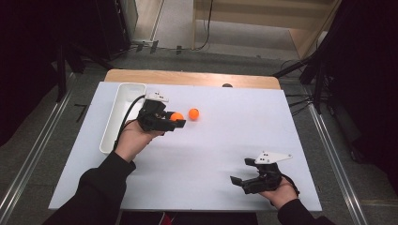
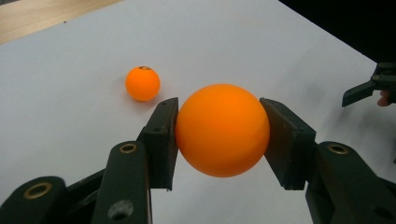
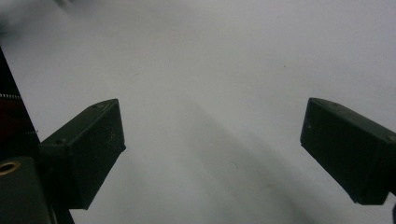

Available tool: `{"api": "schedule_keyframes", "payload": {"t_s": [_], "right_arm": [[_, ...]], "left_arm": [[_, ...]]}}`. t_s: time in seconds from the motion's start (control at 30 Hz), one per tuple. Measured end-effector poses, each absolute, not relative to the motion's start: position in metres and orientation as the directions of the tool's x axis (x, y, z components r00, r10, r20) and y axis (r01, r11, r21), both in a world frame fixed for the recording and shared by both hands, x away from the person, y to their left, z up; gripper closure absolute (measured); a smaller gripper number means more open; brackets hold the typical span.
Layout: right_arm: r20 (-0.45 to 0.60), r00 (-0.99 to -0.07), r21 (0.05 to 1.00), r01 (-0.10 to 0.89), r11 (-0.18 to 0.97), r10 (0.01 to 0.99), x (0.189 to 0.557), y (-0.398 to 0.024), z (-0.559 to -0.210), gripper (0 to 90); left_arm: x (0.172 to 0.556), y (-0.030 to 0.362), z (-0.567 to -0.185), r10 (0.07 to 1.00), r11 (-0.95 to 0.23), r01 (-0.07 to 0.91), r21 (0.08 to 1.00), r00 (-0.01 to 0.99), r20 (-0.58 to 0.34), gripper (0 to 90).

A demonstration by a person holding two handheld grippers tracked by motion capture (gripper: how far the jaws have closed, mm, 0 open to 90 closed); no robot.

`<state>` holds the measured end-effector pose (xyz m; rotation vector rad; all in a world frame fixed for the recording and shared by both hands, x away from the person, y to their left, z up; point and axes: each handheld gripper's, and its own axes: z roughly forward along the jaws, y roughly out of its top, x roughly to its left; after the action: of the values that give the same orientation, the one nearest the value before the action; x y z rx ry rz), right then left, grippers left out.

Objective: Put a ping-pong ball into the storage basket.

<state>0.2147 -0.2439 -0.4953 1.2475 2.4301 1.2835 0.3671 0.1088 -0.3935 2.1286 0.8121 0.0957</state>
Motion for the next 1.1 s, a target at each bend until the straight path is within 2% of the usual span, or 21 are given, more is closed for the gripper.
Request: {"api": "schedule_keyframes", "payload": {"t_s": [1.1], "right_arm": [[0.247,-0.656,0.738,0.605,0.301,0.714,0.215,-0.244,-0.495,5.1]], "left_arm": [[0.383,0.149,-0.383,0.672,-0.39,0.541,0.745,0.72,-0.171,50.5]]}}
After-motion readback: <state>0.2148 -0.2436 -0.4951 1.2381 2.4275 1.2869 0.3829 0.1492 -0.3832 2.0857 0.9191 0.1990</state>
